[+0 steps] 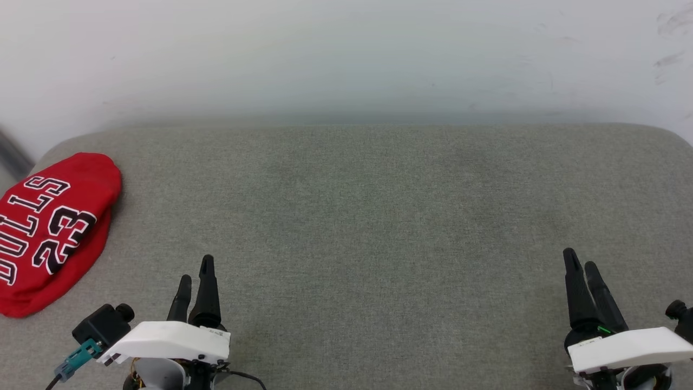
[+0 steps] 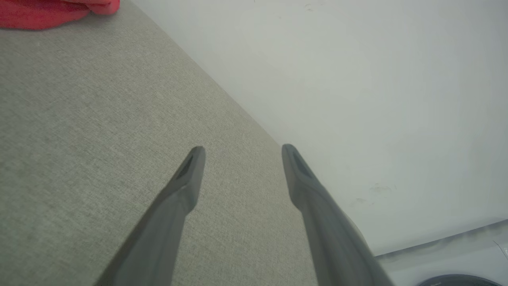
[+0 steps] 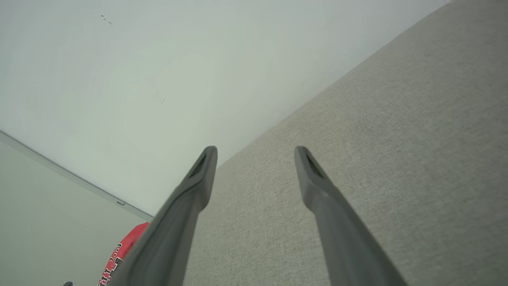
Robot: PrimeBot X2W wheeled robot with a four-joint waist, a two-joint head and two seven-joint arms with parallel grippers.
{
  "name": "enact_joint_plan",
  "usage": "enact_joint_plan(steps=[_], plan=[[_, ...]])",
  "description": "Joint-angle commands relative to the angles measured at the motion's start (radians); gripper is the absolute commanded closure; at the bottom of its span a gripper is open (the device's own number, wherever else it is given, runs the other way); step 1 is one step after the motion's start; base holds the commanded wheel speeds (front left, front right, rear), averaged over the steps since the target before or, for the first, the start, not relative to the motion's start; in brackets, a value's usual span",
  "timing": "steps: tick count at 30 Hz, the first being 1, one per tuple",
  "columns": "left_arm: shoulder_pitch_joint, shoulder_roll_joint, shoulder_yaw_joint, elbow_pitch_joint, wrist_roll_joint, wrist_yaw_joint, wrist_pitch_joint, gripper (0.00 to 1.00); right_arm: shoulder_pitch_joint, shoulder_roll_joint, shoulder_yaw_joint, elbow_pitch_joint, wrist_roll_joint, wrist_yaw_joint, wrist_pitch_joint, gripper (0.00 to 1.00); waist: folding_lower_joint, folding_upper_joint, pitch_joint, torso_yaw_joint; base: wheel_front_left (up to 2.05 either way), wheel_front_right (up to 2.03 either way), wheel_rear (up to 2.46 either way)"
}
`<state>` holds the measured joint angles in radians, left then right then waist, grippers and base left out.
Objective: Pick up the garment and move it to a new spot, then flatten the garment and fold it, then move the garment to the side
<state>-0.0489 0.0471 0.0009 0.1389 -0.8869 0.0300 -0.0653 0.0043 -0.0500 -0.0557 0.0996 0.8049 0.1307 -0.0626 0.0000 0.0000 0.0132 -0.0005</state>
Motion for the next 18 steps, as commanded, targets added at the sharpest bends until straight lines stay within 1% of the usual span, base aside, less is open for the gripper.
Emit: enact_joint_plan(steps=[1,18], plan=[[-0.006,0.002,-0.008,-0.017,0.051,0.007,-0.012,0.00,-0.004,-0.001,0.003,-0.020,-0.050,0.000,-0.013,0.00,0.0000,0.0000,0.000,0.000,0.00,0.00,0.00],[0.008,0.003,-0.044,-0.036,0.264,0.035,-0.061,0.00,0.020,-0.001,0.013,-0.052,-0.256,0.000,-0.062,0.00,0.0000,0.0000,0.002,0.002,0.00,0.00,0.00]])
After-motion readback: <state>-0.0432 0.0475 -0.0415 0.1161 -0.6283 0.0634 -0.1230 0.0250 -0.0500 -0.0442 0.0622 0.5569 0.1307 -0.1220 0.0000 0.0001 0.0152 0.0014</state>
